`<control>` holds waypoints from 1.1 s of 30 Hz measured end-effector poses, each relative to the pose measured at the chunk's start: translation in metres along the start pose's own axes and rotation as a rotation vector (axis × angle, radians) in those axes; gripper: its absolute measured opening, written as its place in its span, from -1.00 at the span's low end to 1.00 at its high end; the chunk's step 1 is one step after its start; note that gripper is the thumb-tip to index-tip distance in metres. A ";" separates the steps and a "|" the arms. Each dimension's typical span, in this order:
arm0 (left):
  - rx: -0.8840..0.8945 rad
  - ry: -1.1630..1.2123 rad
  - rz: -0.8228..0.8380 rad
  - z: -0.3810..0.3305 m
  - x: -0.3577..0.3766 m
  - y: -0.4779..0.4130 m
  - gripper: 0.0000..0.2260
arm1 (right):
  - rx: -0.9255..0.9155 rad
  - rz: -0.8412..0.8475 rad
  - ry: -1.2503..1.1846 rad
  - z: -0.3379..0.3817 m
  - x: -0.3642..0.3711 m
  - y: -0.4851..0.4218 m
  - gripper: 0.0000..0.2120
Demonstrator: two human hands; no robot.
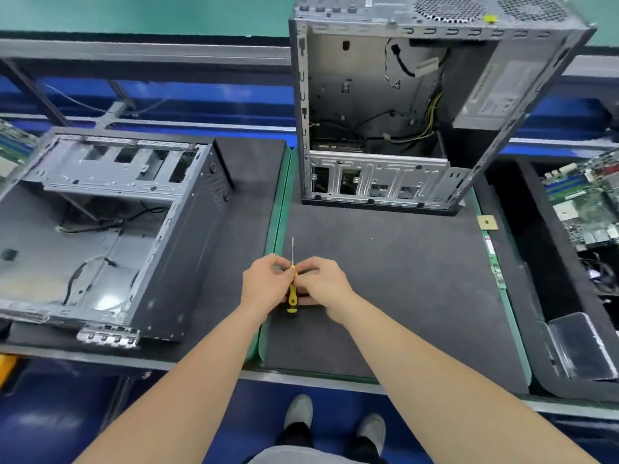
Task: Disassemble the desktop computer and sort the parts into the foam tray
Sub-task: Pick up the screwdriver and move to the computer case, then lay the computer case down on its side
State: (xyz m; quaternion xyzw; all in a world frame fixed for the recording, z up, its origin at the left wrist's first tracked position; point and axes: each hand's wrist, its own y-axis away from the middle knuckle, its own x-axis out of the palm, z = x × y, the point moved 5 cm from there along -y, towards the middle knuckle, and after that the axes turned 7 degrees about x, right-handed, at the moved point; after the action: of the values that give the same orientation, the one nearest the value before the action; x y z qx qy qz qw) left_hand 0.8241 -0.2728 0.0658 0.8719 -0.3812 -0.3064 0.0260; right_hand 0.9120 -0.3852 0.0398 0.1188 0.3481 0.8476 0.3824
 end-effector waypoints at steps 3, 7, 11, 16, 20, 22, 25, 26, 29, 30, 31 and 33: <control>0.000 -0.105 -0.057 0.013 -0.024 -0.006 -0.87 | 0.031 0.050 -0.013 0.003 0.027 -0.006 -0.74; 0.022 -0.204 -0.076 0.023 -0.036 -0.010 -0.85 | 0.035 0.059 0.027 0.002 0.047 -0.012 -0.68; 0.058 -0.220 -0.085 0.028 -0.031 -0.011 -0.85 | 0.010 0.038 0.085 -0.001 0.048 -0.014 -0.61; 0.086 -0.235 -0.073 0.028 -0.029 -0.017 -0.76 | -0.023 -0.001 0.143 0.002 0.043 -0.015 -0.60; 0.109 -0.260 -0.072 0.019 -0.032 -0.025 -0.76 | -0.048 -0.039 0.148 0.010 0.033 -0.013 -0.62; 0.163 -0.258 -0.082 0.006 -0.033 -0.030 -0.77 | -0.088 -0.089 0.152 0.019 0.020 -0.012 -0.67; 0.288 -0.262 -0.103 -0.026 -0.029 -0.039 -0.79 | -0.170 -0.198 0.164 0.039 -0.012 -0.007 -0.69; 0.343 -0.263 -0.111 -0.039 -0.027 -0.042 -0.80 | -0.201 -0.247 0.177 0.046 -0.025 -0.003 -0.69; 0.523 -0.259 -0.127 -0.085 -0.014 -0.047 -0.81 | -0.310 -0.405 0.225 0.071 -0.070 0.012 -0.69; 0.590 -0.264 -0.129 -0.101 -0.008 -0.048 -0.80 | -0.347 -0.454 0.246 0.079 -0.085 0.017 -0.69; 0.660 -0.275 -0.129 -0.116 -0.001 -0.048 -0.79 | -0.385 -0.503 0.271 0.087 -0.100 0.022 -0.69; 0.794 -0.314 -0.129 -0.146 0.015 -0.048 -0.75 | -0.461 -0.602 0.344 0.102 -0.128 0.030 -0.69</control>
State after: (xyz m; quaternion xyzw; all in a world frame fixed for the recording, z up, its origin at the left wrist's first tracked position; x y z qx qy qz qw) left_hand 0.9445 -0.2764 0.1631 0.7789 -0.4136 -0.2659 -0.3892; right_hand 1.0299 -0.4420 0.1435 -0.2204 0.2274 0.7613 0.5658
